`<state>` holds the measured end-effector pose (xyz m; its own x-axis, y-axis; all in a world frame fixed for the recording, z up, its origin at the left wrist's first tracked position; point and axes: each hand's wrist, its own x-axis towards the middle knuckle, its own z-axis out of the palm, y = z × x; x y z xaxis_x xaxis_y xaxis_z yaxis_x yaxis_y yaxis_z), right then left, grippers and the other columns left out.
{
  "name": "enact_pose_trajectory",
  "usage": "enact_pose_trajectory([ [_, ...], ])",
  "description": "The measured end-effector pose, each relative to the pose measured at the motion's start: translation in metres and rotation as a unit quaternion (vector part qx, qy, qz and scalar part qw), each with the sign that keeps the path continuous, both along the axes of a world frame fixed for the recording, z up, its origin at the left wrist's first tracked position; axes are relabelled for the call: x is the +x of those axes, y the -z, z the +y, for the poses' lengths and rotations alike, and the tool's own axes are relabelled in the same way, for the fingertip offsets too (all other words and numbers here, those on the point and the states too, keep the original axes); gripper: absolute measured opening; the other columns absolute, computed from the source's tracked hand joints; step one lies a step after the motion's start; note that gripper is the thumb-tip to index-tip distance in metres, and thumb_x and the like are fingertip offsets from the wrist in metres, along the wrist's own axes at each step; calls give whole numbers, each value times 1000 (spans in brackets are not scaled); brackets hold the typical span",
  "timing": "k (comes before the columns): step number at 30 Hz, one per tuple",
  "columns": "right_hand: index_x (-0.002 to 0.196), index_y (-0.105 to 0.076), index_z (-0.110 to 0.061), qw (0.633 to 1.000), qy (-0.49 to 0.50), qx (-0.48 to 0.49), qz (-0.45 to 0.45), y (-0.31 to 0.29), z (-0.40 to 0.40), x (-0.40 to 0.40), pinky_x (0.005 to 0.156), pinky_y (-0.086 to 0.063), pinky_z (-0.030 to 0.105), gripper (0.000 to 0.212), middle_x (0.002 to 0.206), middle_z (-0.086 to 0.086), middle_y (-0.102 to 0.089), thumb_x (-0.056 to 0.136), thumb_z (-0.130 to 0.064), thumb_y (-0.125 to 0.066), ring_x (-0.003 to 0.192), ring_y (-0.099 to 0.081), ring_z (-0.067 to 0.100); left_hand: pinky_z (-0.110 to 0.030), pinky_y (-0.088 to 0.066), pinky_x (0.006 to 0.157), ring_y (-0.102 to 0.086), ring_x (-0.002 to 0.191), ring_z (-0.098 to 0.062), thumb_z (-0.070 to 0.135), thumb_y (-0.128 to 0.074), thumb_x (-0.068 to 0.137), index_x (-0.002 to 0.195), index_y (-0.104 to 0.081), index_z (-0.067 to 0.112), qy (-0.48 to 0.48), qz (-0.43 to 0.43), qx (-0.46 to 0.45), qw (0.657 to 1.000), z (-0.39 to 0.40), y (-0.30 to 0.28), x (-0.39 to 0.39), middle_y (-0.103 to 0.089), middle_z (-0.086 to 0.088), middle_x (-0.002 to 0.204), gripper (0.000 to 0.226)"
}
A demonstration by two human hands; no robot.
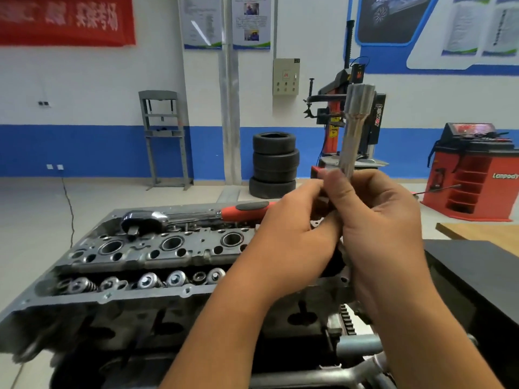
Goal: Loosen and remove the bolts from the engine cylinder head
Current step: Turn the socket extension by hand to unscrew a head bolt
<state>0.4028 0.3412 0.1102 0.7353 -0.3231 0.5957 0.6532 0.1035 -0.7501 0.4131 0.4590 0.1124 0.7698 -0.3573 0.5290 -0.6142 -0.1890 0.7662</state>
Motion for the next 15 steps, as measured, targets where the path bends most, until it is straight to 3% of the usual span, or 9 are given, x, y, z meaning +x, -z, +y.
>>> enact_pose_trajectory([
  [3,88,-80,-22,998,-51,-19,21,-1,2,2,73,-59,23,26,85,-1,-78,87,-44,-68,84,-75,11,-45,-61,89,-73,99,-16,12,-54,107,124,-68,24,9,-7,-8,1000,-3,-1,-1,-77,3,106,25],
  [7,95,-72,-18,998,-67,11,17,-5,4,0,69,-59,22,28,94,4,-80,85,-44,-67,87,-77,15,-27,-63,83,-74,92,-2,8,-69,98,112,-76,27,-22,-11,-53,998,-1,0,2,-79,12,97,24],
  [10,93,-66,-13,998,-48,36,6,-5,8,-1,68,-61,27,31,93,10,-79,81,-40,-74,83,-77,18,-33,-64,82,-74,89,-3,11,-76,92,107,-79,26,-72,-40,-39,996,-3,1,-2,-79,13,92,22],
  [13,91,-70,-12,999,-25,37,5,-4,13,3,76,-62,32,34,96,13,-77,79,-44,-74,84,-73,20,-35,-63,79,-73,88,-2,21,-63,95,109,-77,30,-99,-85,20,991,-1,-2,-3,-78,14,92,21],
  [15,88,-75,-19,999,-22,47,14,-3,15,6,82,-61,32,33,94,6,-78,81,-51,-67,90,-74,18,-31,-61,86,-72,97,-1,19,-58,102,113,-74,31,-57,-81,13,995,-1,-4,-3,-77,15,101,22],
])
